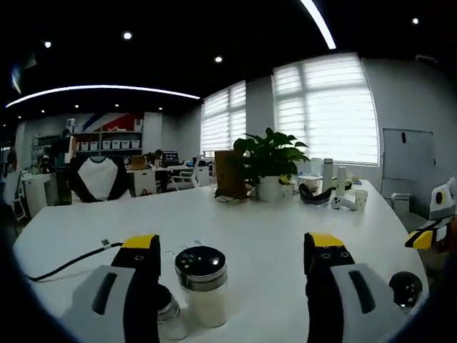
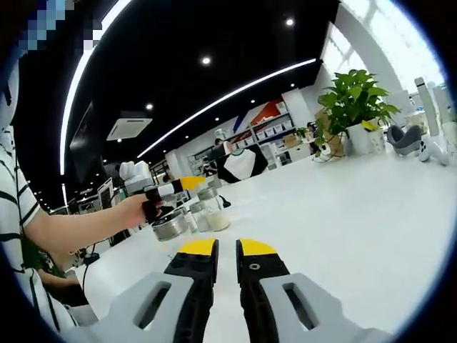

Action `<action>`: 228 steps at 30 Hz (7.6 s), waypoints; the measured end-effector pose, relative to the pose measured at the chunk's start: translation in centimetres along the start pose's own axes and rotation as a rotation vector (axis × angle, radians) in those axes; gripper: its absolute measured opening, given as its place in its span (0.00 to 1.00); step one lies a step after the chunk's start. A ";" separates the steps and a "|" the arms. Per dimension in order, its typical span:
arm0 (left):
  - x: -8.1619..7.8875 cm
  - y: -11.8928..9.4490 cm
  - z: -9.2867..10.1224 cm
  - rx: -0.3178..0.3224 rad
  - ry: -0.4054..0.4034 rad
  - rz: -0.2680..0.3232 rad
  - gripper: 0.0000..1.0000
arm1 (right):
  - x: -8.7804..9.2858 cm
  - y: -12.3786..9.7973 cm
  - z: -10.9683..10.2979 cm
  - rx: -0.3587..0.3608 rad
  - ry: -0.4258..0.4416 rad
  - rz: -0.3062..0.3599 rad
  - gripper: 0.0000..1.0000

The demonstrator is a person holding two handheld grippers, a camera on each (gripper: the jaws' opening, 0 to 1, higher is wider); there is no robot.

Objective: Rotate the seasoning bottle until the label or dispensing opening points toward the visible target arrow and the bottle remains upright within the marked orientation range

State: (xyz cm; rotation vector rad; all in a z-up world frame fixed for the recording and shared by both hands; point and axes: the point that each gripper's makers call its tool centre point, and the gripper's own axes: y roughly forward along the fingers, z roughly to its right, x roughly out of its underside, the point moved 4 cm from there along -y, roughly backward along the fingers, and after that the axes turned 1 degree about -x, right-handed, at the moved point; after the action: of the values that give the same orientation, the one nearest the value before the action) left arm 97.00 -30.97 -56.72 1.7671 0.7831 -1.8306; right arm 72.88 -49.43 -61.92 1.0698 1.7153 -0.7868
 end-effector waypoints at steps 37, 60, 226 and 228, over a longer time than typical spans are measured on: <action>3.4 1.6 -1.5 -0.077 0.023 -0.177 0.41 | -0.9 -3.5 2.2 0.097 -0.060 -0.017 0.00; 1.1 -13.4 3.9 -0.023 0.032 -0.071 0.41 | -1.1 -2.8 -1.4 0.054 -0.081 0.005 0.00; 4.5 -16.3 8.3 -0.012 -0.080 -0.030 0.40 | 0.0 -1.8 -2.9 0.053 -0.138 -0.026 0.00; 4.2 -16.5 8.3 0.009 -0.049 -0.013 0.40 | -0.1 -1.8 -2.9 0.053 -0.139 -0.026 0.00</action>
State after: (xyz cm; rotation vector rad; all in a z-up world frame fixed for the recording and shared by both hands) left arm 79.42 -24.48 -59.64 1.7204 0.7699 -1.8814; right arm 70.18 -47.71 -60.76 1.0060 1.6014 -0.9062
